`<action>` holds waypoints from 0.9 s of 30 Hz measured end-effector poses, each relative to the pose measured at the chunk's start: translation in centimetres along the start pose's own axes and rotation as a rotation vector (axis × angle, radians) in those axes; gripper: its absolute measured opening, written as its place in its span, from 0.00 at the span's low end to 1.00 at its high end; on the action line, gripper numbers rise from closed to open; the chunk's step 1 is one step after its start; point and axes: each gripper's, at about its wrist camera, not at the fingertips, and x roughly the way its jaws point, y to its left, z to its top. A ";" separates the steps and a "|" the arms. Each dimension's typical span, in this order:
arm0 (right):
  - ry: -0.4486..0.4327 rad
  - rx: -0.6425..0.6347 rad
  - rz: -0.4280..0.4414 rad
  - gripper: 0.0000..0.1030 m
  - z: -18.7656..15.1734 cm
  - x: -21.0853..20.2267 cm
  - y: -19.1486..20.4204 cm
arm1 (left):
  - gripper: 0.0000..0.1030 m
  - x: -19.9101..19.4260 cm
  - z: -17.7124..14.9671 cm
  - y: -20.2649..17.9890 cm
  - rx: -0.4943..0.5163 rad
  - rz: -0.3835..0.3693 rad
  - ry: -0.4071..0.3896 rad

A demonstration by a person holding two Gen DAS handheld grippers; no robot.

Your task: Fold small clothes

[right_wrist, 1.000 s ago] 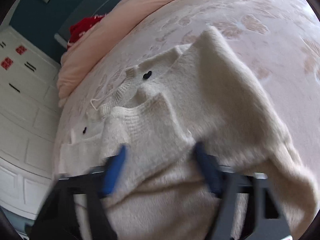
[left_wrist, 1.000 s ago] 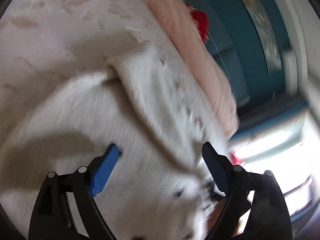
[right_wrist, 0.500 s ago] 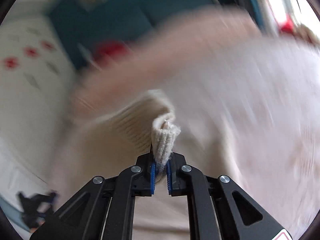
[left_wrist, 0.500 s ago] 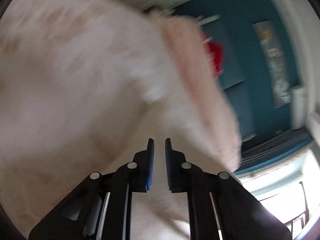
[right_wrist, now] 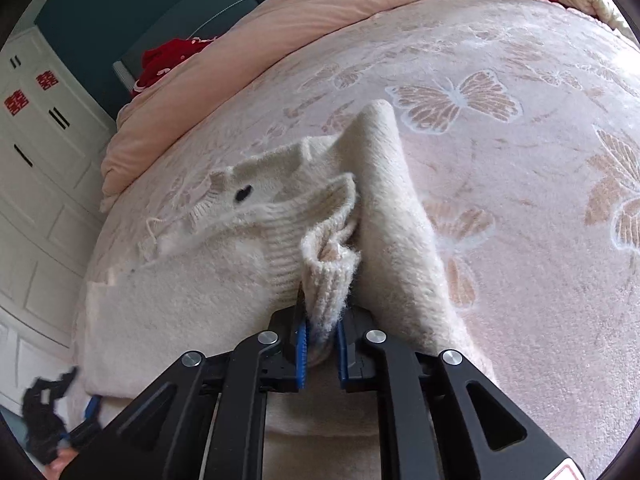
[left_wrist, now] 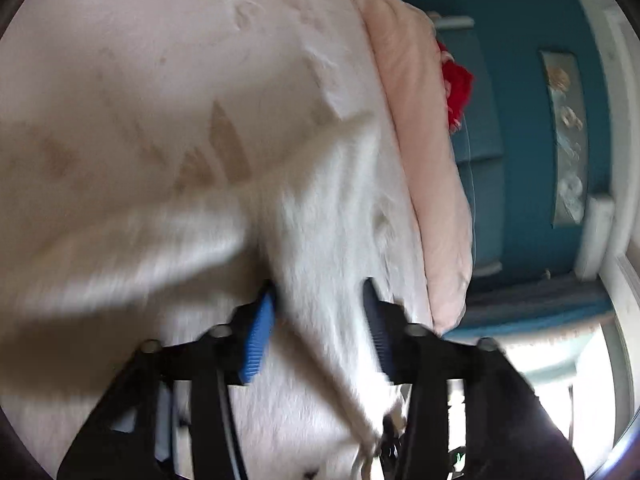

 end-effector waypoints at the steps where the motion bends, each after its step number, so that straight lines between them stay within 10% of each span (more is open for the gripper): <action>1: -0.025 0.003 0.040 0.09 0.7 -1.0 0.8 | 0.06 -0.1 0.7 -0.7 0.007 -0.016 -0.024; 5: -0.197 -0.054 0.185 0.08 2.2 -5.8 2.8 | 0.06 -1.8 2.0 -4.8 0.227 -0.025 -0.147; 9: 0.053 -0.012 0.005 0.04 -0.4 1.7 -1.1 | 0.06 0.5 1.3 -1.0 0.279 0.150 -0.096; 14: -0.085 -0.061 0.057 0.08 -0.8 -1.7 0.2 | 0.07 0.7 0.3 0.3 0.369 0.150 -0.118; 19: 0.003 -0.057 -0.032 0.20 -1.5 -1.9 -0.3 | 0.09 1.1 0.3 -0.6 0.406 0.187 -0.091; 21: -0.013 -0.059 -0.054 0.42 -2.5 -5.4 -0.4 | 0.17 0.0 0.3 -1.4 0.426 0.200 -0.043; 23: -0.050 -0.107 -0.090 0.60 -4.3 -9.1 -0.5 | 0.50 -3.5 -0.7 -1.2 0.463 0.197 -0.008; 27: 0.006 -0.211 -0.179 0.70 -11.0 -16.0 -4.5 | 0.84 -11.9 -2.8 0.9 0.517 0.248 0.012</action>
